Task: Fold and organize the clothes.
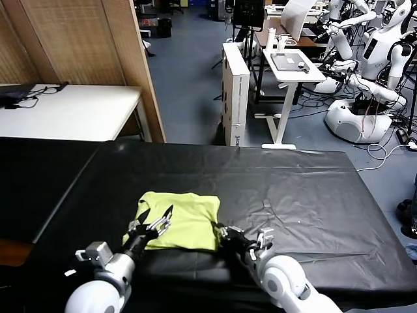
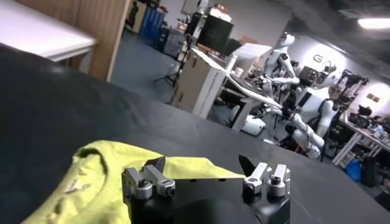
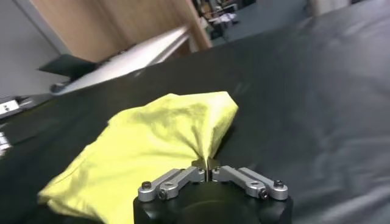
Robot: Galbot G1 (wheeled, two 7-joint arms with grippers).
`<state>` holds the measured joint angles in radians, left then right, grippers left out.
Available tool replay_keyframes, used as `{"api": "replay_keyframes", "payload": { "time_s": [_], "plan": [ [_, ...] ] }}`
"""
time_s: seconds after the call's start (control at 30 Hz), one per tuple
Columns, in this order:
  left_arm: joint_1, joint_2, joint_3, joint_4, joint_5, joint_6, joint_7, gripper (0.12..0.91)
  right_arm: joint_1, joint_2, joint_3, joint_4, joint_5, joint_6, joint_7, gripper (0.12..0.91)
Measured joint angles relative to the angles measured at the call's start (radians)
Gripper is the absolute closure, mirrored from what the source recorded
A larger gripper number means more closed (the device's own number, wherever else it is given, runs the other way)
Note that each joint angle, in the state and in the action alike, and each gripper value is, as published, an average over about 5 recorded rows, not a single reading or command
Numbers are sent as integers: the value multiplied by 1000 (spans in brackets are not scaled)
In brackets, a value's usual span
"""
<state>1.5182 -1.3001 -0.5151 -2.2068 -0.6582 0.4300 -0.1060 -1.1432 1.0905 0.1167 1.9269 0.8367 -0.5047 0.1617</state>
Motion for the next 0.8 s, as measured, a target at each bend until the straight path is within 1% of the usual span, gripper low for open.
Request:
{"api": "replay_keyframes", "payload": {
  "time_s": [0.1, 0.17, 0.23, 0.27, 0.33, 0.43, 0.47, 0.5, 0.53, 0.57, 0.63, 0.7, 0.8],
  "plan": [
    [2, -3, 1, 4, 4, 0, 0, 123, 3, -30, 32, 12, -4, -32, 4, 875],
    [2, -7, 2, 9, 9, 0, -1, 123, 4, -51, 50, 18, -8, -48, -3, 875],
    [3, -12, 3, 14, 14, -1, -2, 123, 4, -69, 63, 23, -19, -57, -13, 859],
    [5, -14, 3, 16, 16, -2, -2, 123, 3, -78, 69, 26, -27, -59, -18, 832],
    [8, -16, 2, 20, 18, -4, -3, 123, 2, -94, 77, 32, -47, -60, -26, 740],
    [13, -19, 0, 25, 21, -7, -3, 123, -1, -120, 87, 44, -77, -57, -40, 512],
    [14, -21, 0, 27, 22, -8, -3, 123, -2, -129, 91, 49, -88, -53, -47, 456],
    [14, -22, -1, 29, 24, -10, -2, 123, -4, -138, 95, 55, -100, -47, -54, 380],
    [13, -23, -2, 31, 30, -14, -1, 123, -6, -148, 99, 60, -113, -37, -63, 342],
    [13, -25, -3, 34, 39, -20, 1, 123, -8, -156, 104, 64, -126, -24, -73, 286],
    [14, -24, -4, 40, 69, -41, 6, 123, -17, -169, 114, 71, -154, 15, -94, 195],
    [18, -20, -6, 46, 110, -70, 7, 123, -29, -177, 127, 78, -182, 72, -108, 138],
    [33, -4, -6, 47, 187, -137, 0, 123, -62, -178, 160, 94, -226, 184, -101, 121]
  ]
}}
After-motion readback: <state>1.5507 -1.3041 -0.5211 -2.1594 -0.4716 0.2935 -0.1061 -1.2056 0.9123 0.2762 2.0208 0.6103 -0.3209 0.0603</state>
